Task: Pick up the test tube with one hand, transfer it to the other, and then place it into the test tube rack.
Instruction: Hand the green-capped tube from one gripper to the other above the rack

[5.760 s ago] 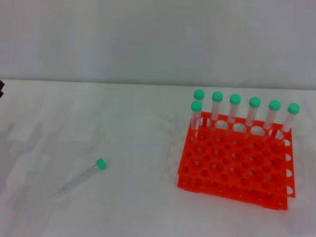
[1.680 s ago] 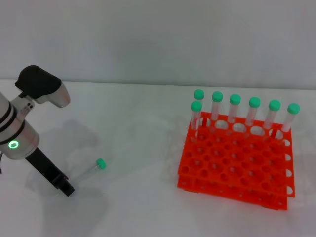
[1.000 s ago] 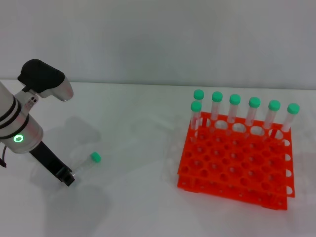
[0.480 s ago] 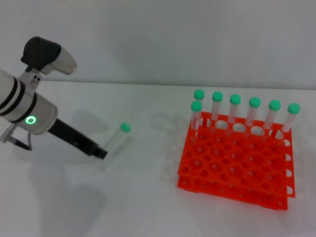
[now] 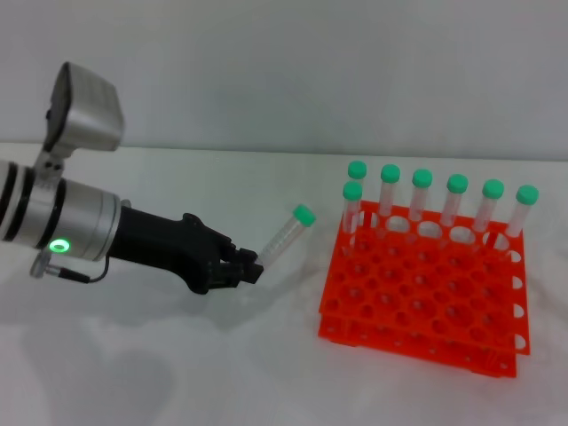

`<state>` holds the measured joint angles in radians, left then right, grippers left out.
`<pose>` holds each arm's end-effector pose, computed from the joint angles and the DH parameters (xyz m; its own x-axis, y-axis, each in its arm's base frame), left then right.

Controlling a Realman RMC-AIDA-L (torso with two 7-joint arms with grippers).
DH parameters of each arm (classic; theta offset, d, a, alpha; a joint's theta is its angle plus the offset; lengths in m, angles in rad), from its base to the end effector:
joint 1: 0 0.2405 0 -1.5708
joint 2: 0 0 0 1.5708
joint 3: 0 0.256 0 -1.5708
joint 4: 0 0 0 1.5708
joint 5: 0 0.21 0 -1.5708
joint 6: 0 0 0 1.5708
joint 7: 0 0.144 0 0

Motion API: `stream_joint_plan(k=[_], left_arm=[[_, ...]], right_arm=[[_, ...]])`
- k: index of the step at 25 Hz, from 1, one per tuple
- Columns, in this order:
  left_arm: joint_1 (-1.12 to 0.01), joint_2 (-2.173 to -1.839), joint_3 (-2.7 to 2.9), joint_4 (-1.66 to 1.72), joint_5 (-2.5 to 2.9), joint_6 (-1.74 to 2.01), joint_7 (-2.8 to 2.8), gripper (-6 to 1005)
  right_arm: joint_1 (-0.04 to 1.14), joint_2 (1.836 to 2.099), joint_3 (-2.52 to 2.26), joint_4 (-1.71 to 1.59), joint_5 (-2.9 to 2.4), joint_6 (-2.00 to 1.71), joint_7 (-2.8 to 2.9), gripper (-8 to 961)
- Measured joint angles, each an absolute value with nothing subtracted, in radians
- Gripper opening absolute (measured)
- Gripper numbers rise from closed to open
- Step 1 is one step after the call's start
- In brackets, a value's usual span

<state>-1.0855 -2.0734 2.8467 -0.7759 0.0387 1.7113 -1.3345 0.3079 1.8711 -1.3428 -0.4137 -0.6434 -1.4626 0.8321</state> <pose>-0.2199 0.3862 0.0286 0.9043 0.3839 0.1868 0.4132 -0.8970 -0.1568 0.3044 0.3171 0.0796 0.5976 0.1255 -0.7919 -0.5490 -0.6558 -0.5182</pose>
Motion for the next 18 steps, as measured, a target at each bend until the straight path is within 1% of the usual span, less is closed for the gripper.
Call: stream_joint_plan(k=[3,5,7,9,11,18], left_arm=[[-1.049,-2.073,2.846,-0.774,-0.023,1.765,-1.252,208],[-1.024,-2.073,2.846,-0.777,-0.061,1.789,-1.198,210],[-1.003,-2.074,2.845,-0.777,-0.090,1.810,-1.148,212],[-0.979,-2.075,2.845,-0.773,-0.126,1.826,-1.091,214],[-0.960,-2.076,2.845,-0.770,-0.162,1.830,-1.051,216],[-0.903,-2.078,2.845,-0.735,-0.281,1.824,-0.965,223]], right_arm=[[0.327,1.842,-1.339,-0.428,-0.724,-1.537,0.933,731],[0.351,1.829,-1.340,-0.429,-0.782,-1.577,0.994,730],[0.377,1.824,-1.340,-0.430,-0.834,-1.598,1.038,729],[0.405,1.825,-1.340,-0.431,-0.884,-1.603,1.069,728],[0.437,1.834,-1.342,-0.428,-0.933,-1.599,1.087,727],[0.527,1.893,-1.349,-0.423,-1.023,-1.546,1.110,724]])
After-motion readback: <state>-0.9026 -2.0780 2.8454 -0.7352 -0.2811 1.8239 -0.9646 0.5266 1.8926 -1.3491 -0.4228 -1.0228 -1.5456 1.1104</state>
